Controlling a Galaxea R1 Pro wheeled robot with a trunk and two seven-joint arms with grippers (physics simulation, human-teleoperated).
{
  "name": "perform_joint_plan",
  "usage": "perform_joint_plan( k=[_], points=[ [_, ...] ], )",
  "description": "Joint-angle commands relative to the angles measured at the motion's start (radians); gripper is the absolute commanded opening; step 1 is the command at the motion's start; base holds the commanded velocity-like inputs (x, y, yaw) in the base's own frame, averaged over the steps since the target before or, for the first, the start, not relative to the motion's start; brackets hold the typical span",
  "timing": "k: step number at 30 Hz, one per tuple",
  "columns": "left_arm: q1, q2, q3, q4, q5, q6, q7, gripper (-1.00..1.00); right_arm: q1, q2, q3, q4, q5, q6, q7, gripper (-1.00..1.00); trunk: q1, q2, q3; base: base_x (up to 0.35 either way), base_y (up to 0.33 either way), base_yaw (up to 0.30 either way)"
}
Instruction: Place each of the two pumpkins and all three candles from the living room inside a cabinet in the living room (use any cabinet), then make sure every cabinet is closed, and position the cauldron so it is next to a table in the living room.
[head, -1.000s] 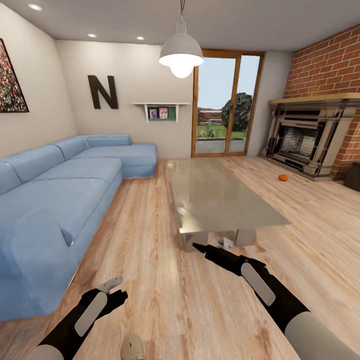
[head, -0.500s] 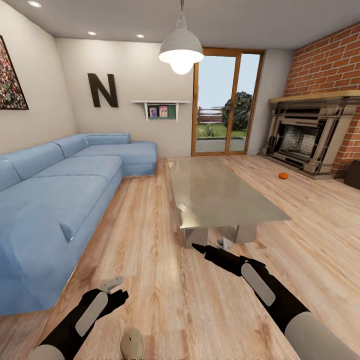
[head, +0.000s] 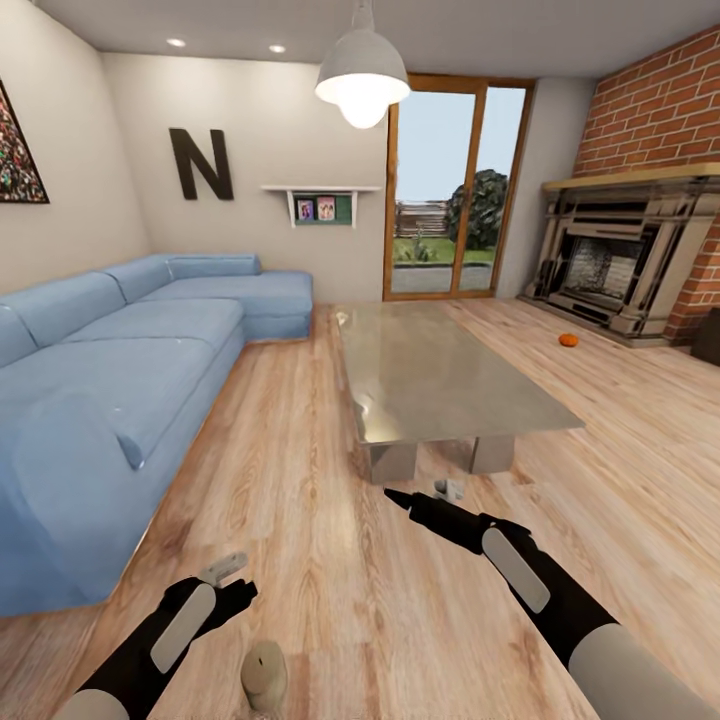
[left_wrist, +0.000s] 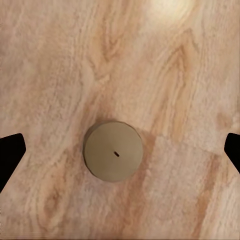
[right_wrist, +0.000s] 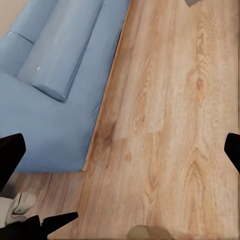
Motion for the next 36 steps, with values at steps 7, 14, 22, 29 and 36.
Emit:
perform_joint_plan(
  k=[7, 14, 22, 29, 36],
  points=[
    [-0.001, 0.001, -0.005, -0.002, 0.011, 0.000, 0.010, 1.00, -0.001, -0.002, 0.002, 0.009, -0.006, 0.003, -0.002, 1.00, 0.003, -0.002, -0.028, 0.000, 0.000, 0.000],
    [-0.001, -0.001, -0.005, -0.002, 0.011, 0.000, 0.010, 1.00, -0.001, 0.001, 0.001, 0.033, -0.008, 0.003, -0.002, 1.00, 0.006, -0.004, -0.055, 0.000, 0.000, 0.000],
    [-0.001, -0.002, -0.005, -0.002, 0.011, 0.000, 0.010, 1.00, -0.001, 0.005, 0.001, 0.045, -0.008, 0.003, -0.002, 1.00, 0.010, -0.006, -0.086, 0.000, 0.000, 0.000],
    [-0.001, -0.003, -0.028, -0.002, 0.010, -0.004, 0.010, 1.00, -0.001, 0.006, 0.000, 0.054, -0.008, 0.001, -0.002, 1.00, 0.013, -0.007, -0.113, 0.000, 0.000, 0.000],
    [-0.001, -0.006, -0.043, -0.002, 0.011, -0.013, 0.010, 1.00, -0.001, 0.005, 0.000, 0.058, -0.008, 0.001, -0.002, 1.00, 0.016, -0.009, -0.140, 0.000, 0.000, 0.000]
  ],
)
